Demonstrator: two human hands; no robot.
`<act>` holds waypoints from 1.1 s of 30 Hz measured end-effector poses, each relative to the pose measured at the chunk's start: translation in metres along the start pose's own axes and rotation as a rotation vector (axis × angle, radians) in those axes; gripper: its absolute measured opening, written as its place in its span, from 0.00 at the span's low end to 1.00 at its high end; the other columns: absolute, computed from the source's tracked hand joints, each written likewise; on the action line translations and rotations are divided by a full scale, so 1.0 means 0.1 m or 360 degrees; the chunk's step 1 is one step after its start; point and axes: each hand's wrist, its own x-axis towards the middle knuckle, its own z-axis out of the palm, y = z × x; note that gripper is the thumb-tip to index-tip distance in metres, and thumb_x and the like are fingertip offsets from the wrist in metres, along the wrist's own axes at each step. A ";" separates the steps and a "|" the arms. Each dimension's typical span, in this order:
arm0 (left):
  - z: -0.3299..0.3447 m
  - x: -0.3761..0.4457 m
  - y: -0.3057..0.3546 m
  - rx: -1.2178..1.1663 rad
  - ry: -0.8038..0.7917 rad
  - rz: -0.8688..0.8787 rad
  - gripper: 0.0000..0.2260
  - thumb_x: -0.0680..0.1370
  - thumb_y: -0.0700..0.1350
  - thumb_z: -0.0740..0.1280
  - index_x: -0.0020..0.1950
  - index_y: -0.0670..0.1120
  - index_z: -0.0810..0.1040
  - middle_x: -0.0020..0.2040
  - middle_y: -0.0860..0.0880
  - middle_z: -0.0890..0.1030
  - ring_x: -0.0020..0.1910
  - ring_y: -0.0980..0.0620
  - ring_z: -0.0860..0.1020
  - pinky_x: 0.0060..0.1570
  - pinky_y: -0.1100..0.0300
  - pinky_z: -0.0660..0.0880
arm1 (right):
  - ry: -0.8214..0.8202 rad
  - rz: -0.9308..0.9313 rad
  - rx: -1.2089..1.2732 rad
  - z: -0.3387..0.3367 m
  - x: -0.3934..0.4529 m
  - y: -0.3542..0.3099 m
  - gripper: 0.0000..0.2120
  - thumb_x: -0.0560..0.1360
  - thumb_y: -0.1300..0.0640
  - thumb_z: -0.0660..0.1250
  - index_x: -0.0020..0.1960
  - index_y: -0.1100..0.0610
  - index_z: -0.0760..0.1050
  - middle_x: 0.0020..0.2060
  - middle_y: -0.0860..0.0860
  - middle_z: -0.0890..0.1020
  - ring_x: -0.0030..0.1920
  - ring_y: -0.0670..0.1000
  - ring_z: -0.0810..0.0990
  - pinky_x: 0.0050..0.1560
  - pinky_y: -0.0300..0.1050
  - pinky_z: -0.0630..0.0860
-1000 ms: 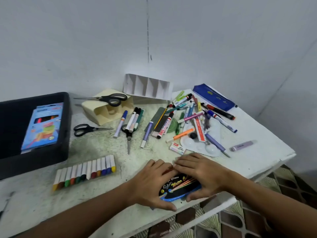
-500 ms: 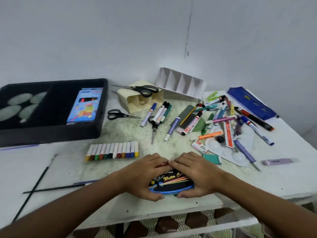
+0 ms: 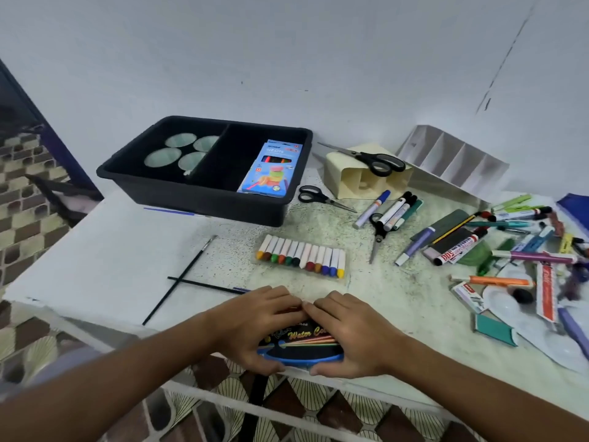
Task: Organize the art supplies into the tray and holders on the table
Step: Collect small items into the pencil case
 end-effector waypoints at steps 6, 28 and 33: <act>-0.04 -0.20 -0.15 0.0046 0.0009 0.0009 0.36 0.73 0.64 0.66 0.74 0.42 0.68 0.67 0.44 0.73 0.61 0.48 0.72 0.58 0.53 0.73 | 0.0024 0.0090 -0.0024 0.02 0.18 -0.13 0.44 0.70 0.26 0.59 0.70 0.59 0.70 0.59 0.52 0.78 0.57 0.52 0.77 0.58 0.47 0.75; -0.07 -0.43 -0.68 0.0194 -0.0134 0.0001 0.32 0.78 0.64 0.60 0.75 0.47 0.65 0.73 0.45 0.69 0.70 0.46 0.67 0.66 0.52 0.68 | -0.0172 0.0411 0.0160 0.08 0.57 -0.12 0.40 0.72 0.26 0.54 0.70 0.56 0.71 0.66 0.52 0.74 0.66 0.52 0.69 0.67 0.51 0.64; -0.15 -0.54 -0.78 0.0239 -0.0188 -0.0019 0.32 0.75 0.64 0.61 0.74 0.47 0.67 0.73 0.46 0.70 0.69 0.47 0.68 0.64 0.51 0.70 | 0.0179 0.0658 0.0187 -0.10 0.70 0.33 0.20 0.77 0.48 0.65 0.66 0.55 0.76 0.63 0.55 0.76 0.63 0.53 0.72 0.65 0.54 0.70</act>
